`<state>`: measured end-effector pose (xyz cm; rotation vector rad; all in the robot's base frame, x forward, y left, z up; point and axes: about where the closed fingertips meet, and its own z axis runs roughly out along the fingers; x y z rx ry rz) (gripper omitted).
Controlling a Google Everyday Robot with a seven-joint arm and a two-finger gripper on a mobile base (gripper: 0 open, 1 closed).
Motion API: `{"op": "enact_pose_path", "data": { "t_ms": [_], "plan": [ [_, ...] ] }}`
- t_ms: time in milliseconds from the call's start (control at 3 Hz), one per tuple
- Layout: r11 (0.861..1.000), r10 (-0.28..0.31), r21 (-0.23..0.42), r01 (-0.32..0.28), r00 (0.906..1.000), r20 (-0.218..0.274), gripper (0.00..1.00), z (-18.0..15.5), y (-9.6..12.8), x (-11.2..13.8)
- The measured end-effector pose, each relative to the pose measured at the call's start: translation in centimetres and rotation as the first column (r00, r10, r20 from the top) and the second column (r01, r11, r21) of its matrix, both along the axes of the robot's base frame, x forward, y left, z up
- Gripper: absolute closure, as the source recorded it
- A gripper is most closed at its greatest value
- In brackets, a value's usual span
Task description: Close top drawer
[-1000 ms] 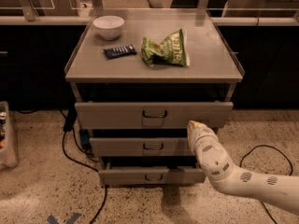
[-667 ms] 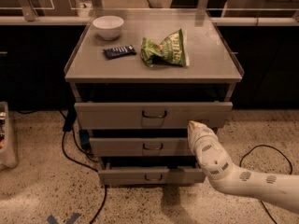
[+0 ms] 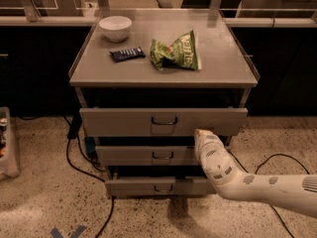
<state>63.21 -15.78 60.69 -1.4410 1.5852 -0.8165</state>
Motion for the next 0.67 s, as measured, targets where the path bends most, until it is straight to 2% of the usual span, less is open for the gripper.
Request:
{"op": "enact_pose_path", "data": {
  "t_ms": [667],
  "plan": [
    [0.997, 0.016, -0.073, -0.015, 0.9997, 0.016, 1.00, -1.27, 0.91, 0.64]
  ]
}}
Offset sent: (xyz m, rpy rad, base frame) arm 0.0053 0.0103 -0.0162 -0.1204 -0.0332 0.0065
